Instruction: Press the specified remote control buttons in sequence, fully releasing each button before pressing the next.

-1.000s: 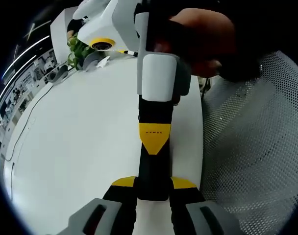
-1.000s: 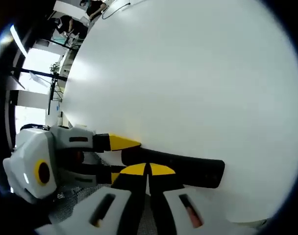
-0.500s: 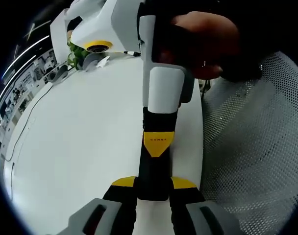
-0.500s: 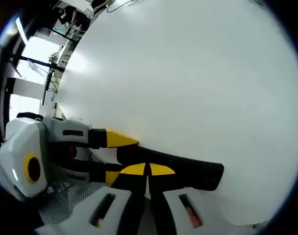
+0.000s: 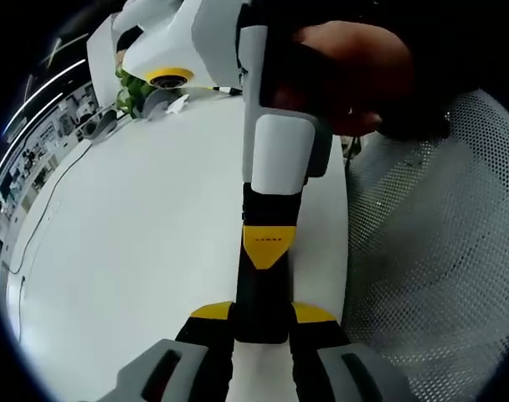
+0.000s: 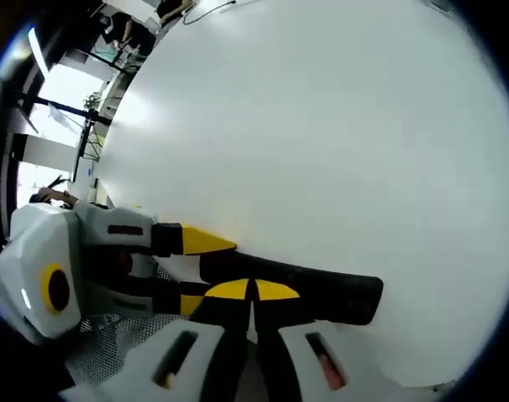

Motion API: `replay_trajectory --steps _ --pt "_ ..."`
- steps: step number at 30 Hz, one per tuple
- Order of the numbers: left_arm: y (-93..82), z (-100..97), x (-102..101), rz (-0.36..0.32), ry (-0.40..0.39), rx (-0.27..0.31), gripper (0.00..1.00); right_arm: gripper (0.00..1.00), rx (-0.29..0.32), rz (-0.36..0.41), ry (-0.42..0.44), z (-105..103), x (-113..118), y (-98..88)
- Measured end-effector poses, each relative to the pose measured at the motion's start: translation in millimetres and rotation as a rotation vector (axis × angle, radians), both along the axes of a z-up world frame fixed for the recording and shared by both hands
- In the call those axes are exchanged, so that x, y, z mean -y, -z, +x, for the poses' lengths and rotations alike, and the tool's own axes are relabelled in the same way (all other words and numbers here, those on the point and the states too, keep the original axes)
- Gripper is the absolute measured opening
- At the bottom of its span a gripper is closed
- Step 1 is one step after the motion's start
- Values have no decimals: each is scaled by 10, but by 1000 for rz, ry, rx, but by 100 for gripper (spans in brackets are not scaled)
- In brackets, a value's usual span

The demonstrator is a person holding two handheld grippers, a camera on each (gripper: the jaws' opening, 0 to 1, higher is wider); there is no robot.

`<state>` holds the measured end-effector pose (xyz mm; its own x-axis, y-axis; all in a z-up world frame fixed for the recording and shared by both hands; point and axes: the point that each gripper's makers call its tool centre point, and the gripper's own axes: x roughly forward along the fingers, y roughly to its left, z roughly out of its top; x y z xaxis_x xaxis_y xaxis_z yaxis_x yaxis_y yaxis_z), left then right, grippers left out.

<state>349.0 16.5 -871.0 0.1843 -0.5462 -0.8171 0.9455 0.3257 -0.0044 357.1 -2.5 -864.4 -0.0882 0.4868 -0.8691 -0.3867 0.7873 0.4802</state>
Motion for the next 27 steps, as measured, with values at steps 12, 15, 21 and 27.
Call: replay_trajectory --steps 12,15,21,27 --pt "-1 7 4 2 -3 -2 25 0 206 40 137 436 151 -296" --pt "-1 7 6 4 -7 -4 25 0 340 68 169 640 200 -520" --pt "3 10 13 11 -18 -7 25 0 529 204 261 882 333 -1169" --pt "-1 9 17 28 -31 -9 25 7 772 332 354 911 524 -1839"
